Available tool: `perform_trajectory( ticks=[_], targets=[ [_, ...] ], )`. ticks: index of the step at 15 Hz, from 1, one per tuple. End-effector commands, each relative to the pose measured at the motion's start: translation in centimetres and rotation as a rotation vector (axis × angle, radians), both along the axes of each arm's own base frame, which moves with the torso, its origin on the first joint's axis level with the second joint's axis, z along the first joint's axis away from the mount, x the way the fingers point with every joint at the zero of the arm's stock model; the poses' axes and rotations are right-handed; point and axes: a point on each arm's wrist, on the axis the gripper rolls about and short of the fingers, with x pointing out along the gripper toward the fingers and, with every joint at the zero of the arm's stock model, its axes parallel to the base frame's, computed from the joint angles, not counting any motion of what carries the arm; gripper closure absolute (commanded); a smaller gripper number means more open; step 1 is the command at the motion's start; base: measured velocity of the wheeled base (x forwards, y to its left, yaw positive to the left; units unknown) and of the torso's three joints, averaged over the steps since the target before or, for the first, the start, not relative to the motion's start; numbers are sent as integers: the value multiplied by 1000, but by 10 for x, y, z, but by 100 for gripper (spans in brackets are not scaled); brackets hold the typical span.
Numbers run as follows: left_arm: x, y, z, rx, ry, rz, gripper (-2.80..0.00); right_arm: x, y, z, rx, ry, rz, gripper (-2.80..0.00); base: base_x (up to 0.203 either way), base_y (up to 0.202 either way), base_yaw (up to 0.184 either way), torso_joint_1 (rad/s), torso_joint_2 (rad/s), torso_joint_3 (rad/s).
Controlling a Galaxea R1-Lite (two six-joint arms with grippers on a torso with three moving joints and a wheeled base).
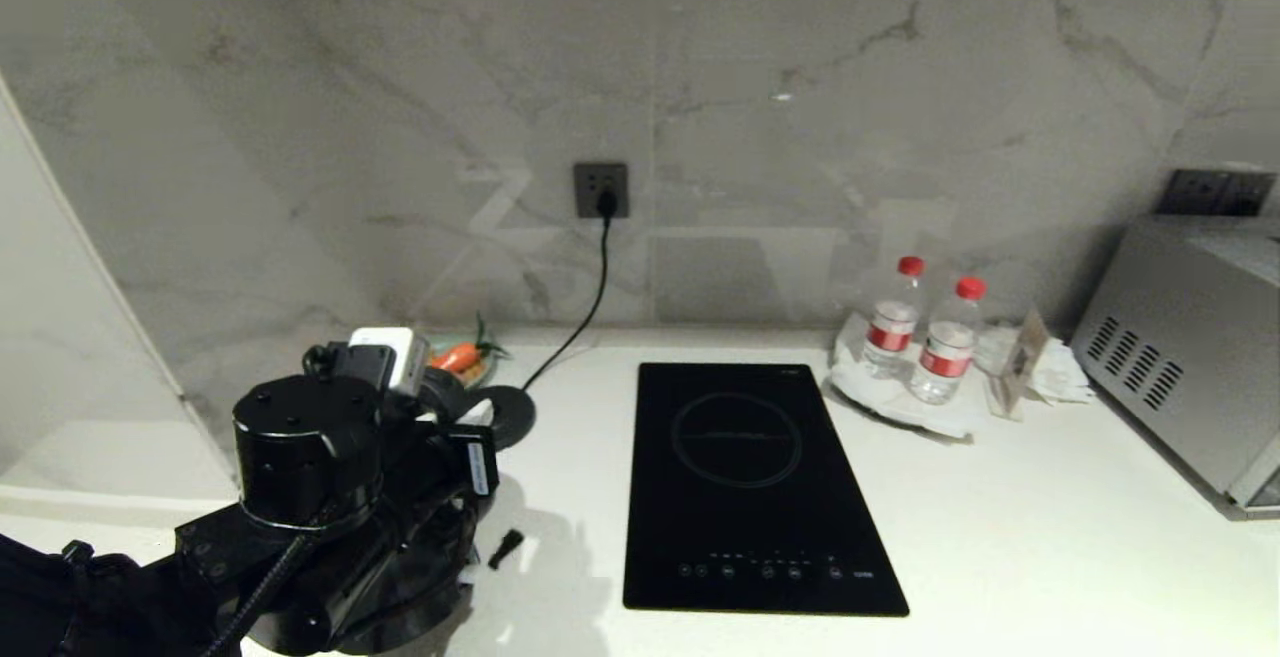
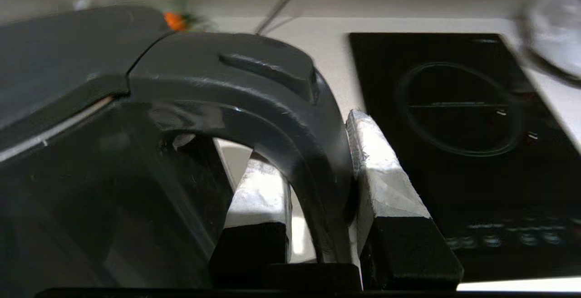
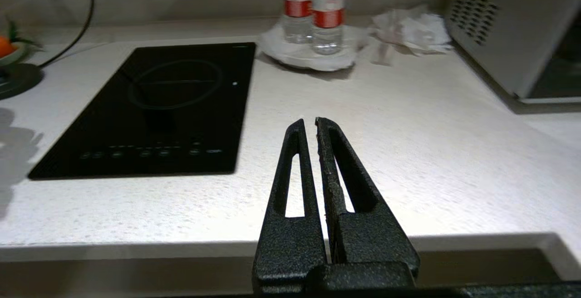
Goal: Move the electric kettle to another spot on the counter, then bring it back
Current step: Place it on the power base
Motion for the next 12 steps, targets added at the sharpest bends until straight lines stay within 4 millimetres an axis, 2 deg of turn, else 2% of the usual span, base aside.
perform_trajectory(
  ticks=[1, 7, 12],
  targets=[
    [0, 0, 1, -4, -6, 2, 0, 0, 0, 0, 0, -1, 0, 0, 3, 8, -129, 5, -1, 2],
    [6, -3, 3, -12, -16, 5, 0, 0, 0, 0, 0, -1, 0, 0, 0, 0, -14, 1, 1, 1],
    [27, -13, 6, -26, -38, 17, 0, 0, 0, 0, 0, -1, 0, 0, 0, 0, 0, 0, 0, 0]
  ],
)
